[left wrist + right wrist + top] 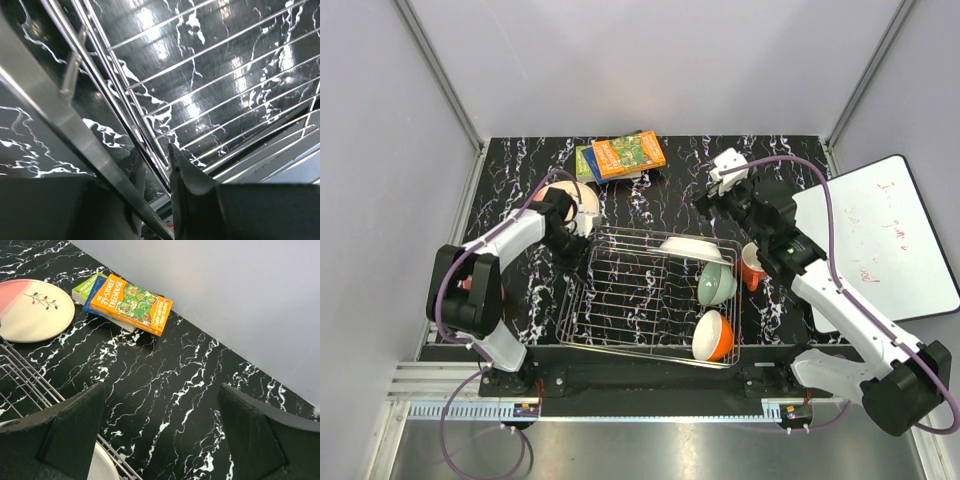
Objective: Load the mixed dishes into the dish rack
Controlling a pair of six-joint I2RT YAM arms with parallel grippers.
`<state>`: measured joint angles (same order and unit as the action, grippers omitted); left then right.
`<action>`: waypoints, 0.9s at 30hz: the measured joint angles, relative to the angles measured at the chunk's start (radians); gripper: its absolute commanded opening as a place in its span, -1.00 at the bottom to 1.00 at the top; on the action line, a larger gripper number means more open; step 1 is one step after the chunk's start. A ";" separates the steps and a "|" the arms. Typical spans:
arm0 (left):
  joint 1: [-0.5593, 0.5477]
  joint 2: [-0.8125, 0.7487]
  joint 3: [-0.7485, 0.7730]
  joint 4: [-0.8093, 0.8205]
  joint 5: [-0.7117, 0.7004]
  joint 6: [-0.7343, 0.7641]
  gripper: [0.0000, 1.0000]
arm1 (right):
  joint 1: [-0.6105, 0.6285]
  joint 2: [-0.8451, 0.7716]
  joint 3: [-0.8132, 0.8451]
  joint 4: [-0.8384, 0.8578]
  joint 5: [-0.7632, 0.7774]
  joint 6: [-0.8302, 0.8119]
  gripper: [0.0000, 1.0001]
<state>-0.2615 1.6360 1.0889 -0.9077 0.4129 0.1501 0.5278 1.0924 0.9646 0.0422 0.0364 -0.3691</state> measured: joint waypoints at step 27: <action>0.024 -0.097 -0.003 -0.169 0.051 0.116 0.18 | 0.002 0.837 0.874 -0.359 -0.115 0.528 0.99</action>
<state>-0.2379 1.5394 1.0859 -1.0763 0.4644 0.2657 0.5297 1.9297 1.8389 -0.3172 -0.0788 0.1589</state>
